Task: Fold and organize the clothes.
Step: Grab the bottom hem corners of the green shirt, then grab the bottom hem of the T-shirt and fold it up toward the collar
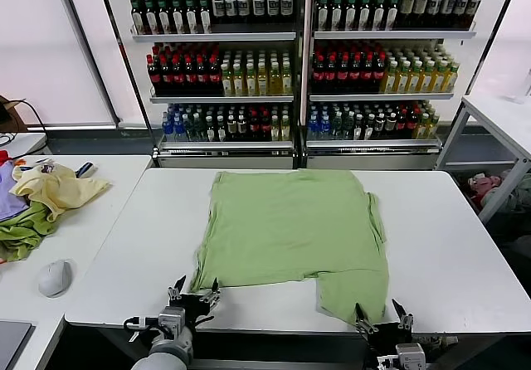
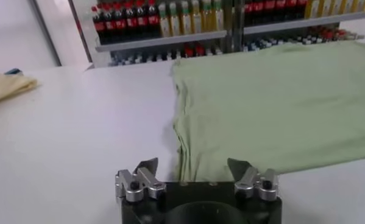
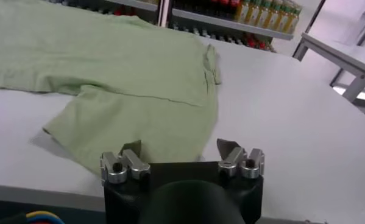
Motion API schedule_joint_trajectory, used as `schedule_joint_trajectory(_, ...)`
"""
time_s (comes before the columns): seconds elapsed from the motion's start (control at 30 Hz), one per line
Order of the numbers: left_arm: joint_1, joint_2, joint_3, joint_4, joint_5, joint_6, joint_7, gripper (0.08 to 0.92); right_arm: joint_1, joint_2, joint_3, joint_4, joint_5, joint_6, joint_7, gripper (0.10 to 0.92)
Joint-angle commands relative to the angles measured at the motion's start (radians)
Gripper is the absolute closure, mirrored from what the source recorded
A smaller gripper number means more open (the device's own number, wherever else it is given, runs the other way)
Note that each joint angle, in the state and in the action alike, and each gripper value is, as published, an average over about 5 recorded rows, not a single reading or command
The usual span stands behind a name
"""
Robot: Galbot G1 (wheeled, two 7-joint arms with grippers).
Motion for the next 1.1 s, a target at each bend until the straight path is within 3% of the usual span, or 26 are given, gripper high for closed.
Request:
schedule_joint_trajectory(0.03, -0.014, 0.001, 0.007, 0.033, -0.055, 0.023, -0.015, 0.458, -0.005, 0.000, -0.003, -0.009, 0.034, -0.012, 0.001, 0.473)
schedule_joint_trajectory(0.2, -0.009, 0.000, 0.005, 0.017, -0.073, 0.021, -0.017, 0.596, -0.015, -0.005, 0.002, 0.003, 0.039, -0.001, -0.012, 0.620)
schedule_joint_trajectory(0.57, 0.061, 0.024, -0.010, -0.152, -0.101, -0.084, 0.031, 0.889, 0.000, -0.040, 0.049, 0.067, 0.081, 0.089, -0.080, 0.906)
schedule_joint_trajectory(0.8, 0.079, 0.082, -0.056, -0.223, -0.109, -0.126, 0.063, 0.903, 0.063, -0.090, 0.124, 0.095, 0.162, 0.133, -0.100, 0.912)
schedule_joint_trajectory(1.1, -0.012, 0.130, -0.039, -0.168, -0.130, -0.135, 0.087, 0.903, 0.207, -0.142, 0.115, 0.016, 0.206, 0.145, -0.093, 0.912)
